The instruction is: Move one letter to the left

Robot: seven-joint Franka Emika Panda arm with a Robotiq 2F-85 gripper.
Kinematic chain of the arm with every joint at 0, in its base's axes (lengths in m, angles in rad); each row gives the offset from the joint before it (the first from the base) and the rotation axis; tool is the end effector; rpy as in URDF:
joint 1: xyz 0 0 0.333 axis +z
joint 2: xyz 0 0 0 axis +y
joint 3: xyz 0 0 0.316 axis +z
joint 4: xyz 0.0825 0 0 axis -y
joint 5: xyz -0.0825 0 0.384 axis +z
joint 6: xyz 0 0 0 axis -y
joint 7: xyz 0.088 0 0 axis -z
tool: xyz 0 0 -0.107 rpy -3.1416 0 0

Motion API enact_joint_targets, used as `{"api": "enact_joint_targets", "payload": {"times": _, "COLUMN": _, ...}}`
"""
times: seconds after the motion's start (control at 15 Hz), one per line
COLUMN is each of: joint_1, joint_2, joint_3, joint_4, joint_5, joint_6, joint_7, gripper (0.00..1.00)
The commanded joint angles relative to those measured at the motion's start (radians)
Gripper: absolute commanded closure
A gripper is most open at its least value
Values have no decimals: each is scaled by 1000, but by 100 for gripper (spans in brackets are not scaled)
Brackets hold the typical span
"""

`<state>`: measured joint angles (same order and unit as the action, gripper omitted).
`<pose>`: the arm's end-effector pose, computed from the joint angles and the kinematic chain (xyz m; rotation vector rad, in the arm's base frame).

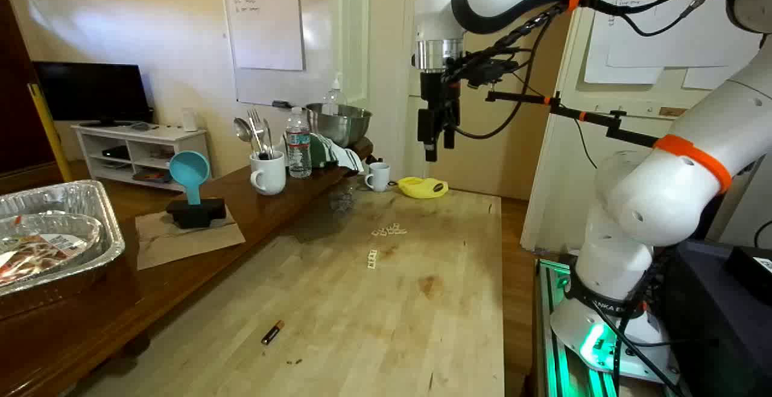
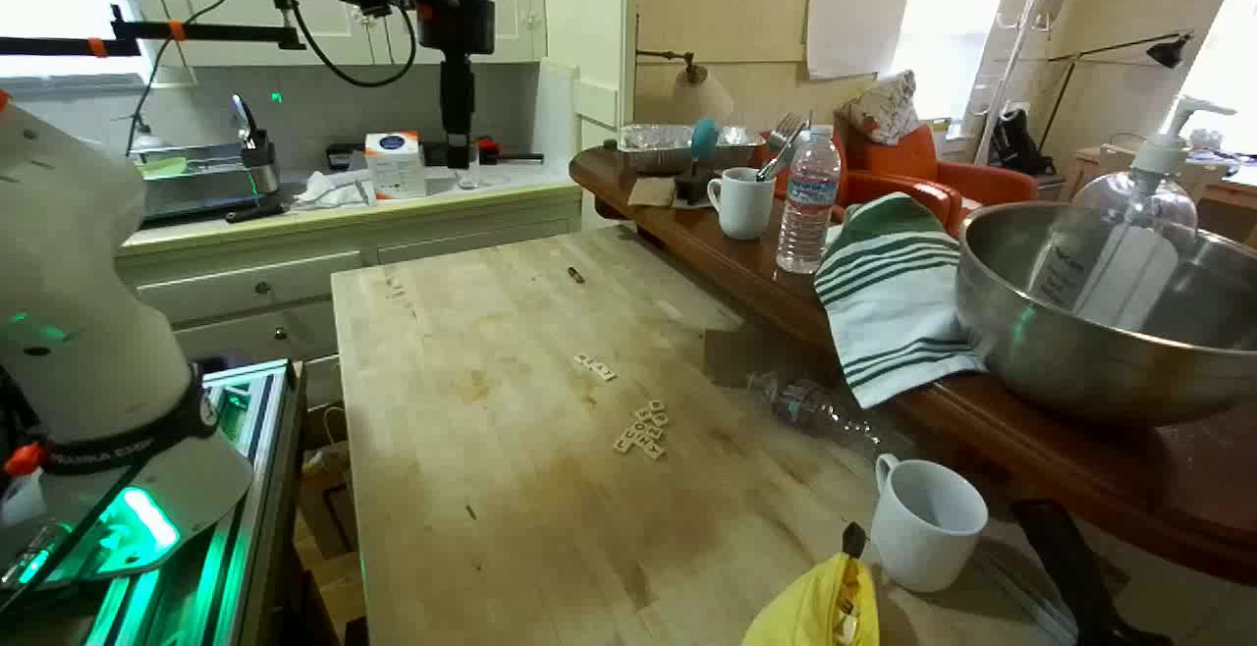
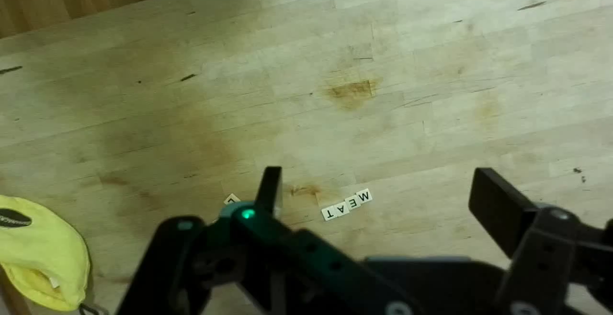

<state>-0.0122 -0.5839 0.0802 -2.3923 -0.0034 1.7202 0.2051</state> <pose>0.3648 0.0278 0.5169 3.0714 -0.2334 -0.1276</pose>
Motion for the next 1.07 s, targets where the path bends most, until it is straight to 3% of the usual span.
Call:
{"api": "enact_joint_targets", "payload": {"times": 0.0, "joint_1": 2, "joint_2": 1, "joint_3": -2, "joint_4": 2, "joint_5": -1, "joint_6": -2, "joint_7": 1, "gripper": 0}}
{"api": "enact_joint_targets", "payload": {"times": 0.27, "joint_1": 2, "joint_2": 1, "joint_3": -2, "joint_4": 2, "joint_5": -1, "joint_6": -2, "joint_7": 1, "gripper": 0}}
{"api": "enact_joint_targets", "payload": {"times": 0.47, "joint_1": -20, "joint_2": 67, "joint_3": 4, "joint_4": -6, "joint_5": -30, "joint_6": 31, "joint_7": 36, "gripper": 0}}
{"api": "enact_joint_targets", "payload": {"times": 0.73, "joint_1": -40, "joint_2": 152, "joint_3": -8, "joint_4": -41, "joint_5": -64, "joint_6": 219, "joint_7": 35, "gripper": 0}}
{"api": "enact_joint_targets", "payload": {"times": 1.0, "joint_1": -37, "joint_2": 266, "joint_3": -55, "joint_4": -80, "joint_5": -63, "joint_6": 458, "joint_7": -60, "gripper": 0}}
